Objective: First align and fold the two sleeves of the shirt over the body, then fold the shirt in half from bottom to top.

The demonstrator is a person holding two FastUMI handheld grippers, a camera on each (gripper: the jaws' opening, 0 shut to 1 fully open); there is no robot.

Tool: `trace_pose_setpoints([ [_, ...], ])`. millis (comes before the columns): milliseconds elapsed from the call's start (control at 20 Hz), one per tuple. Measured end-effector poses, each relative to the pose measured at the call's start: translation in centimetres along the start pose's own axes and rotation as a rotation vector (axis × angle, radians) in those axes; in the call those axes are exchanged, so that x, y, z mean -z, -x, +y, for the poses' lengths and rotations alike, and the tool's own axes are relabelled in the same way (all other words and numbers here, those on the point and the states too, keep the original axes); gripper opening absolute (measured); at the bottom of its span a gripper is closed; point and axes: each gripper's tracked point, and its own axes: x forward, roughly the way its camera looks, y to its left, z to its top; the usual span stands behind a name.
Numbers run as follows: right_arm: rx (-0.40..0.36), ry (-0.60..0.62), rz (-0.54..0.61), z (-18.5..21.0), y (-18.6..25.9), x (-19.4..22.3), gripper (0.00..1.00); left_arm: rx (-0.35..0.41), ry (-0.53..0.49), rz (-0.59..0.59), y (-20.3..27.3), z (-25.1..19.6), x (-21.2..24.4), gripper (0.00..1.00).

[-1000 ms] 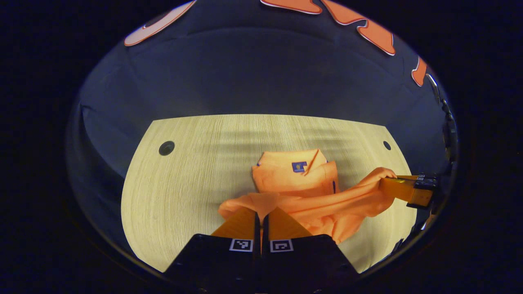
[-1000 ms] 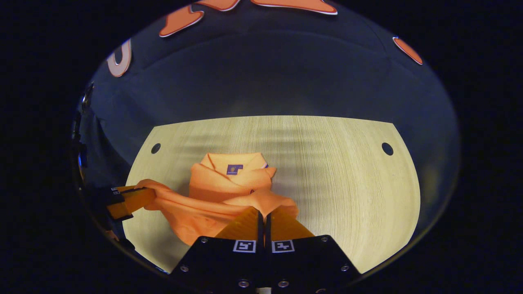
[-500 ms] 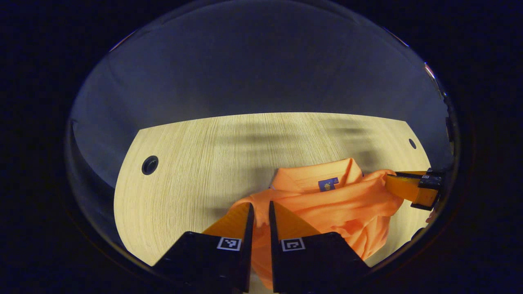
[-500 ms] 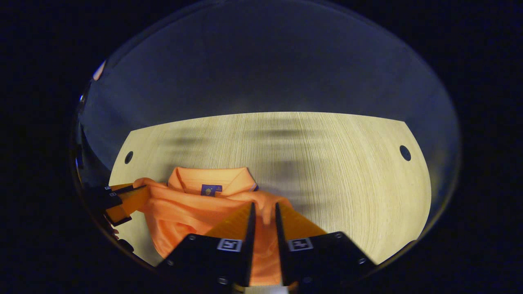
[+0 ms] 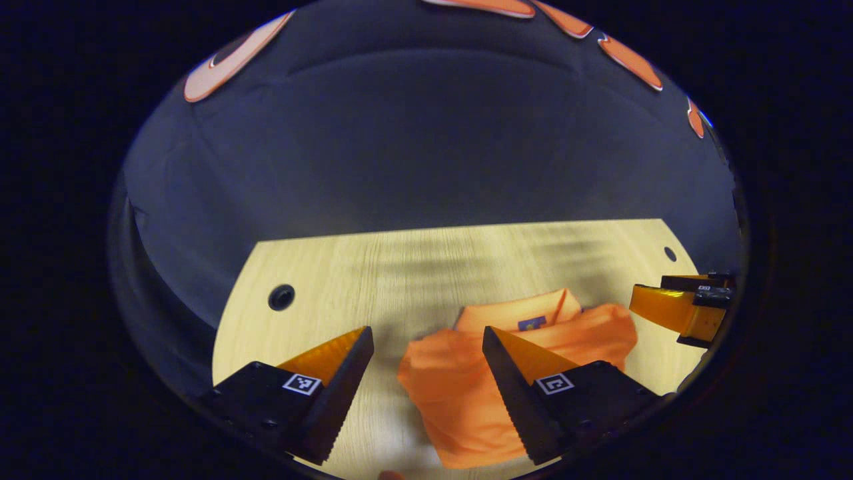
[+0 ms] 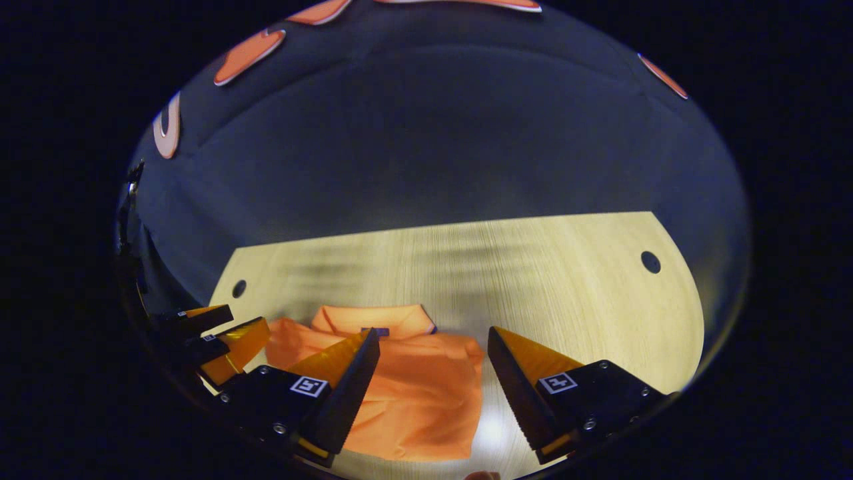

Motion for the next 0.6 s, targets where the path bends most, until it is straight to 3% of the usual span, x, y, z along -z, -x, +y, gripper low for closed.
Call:
trace_pose_setpoints([
  [200,-0.018,0.032,-0.179,0.9,8.5,-4.3,0.99,-0.008,-0.008,-0.185,8.1,-0.3,-5.0,1.0],
  [350,0.009,0.077,-0.32,0.5,15.0,-6.6,0.99,-0.01,0.016,-0.284,14.7,-0.4,-6.7,1.0],
  [600,-0.052,0.107,-0.518,1.7,24.4,-7.9,1.0,-0.024,0.08,-0.48,26.2,-0.1,-8.5,1.0],
])
